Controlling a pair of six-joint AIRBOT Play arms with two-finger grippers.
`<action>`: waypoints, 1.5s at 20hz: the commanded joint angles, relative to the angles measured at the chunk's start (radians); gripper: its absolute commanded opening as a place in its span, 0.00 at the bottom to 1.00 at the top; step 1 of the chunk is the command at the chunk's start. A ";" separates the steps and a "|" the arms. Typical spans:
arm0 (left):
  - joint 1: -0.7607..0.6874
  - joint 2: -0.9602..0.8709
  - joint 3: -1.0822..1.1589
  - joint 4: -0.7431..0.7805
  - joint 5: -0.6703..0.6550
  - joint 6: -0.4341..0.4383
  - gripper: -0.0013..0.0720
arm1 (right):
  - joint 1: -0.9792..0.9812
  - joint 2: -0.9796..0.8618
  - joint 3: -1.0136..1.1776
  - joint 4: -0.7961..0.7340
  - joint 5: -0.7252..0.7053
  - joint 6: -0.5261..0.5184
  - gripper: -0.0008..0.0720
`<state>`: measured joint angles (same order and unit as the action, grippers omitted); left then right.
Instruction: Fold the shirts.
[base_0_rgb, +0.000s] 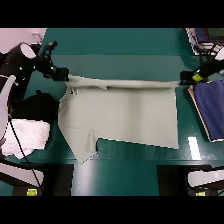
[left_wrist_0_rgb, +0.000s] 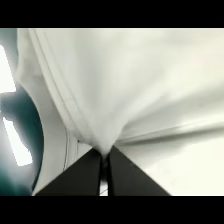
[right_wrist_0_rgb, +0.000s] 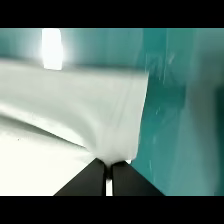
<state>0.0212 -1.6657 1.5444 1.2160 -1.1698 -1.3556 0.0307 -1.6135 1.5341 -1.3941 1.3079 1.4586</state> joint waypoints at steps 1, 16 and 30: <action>-0.001 0.000 -0.121 0.009 0.017 0.002 0.06 | 0.025 0.051 -0.180 0.012 -0.092 0.028 0.03; 0.051 0.620 -0.751 0.055 -0.154 -0.142 0.66 | -0.217 0.503 -0.549 0.309 0.020 -0.095 0.48; 0.047 0.805 -1.150 -0.226 0.136 -0.154 0.66 | -0.217 0.539 -0.568 0.331 0.027 -0.114 0.48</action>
<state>0.0719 -0.8661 0.4175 1.0512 -1.1194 -1.5173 -0.1867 -1.0767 0.9672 -1.0660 1.3312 1.3464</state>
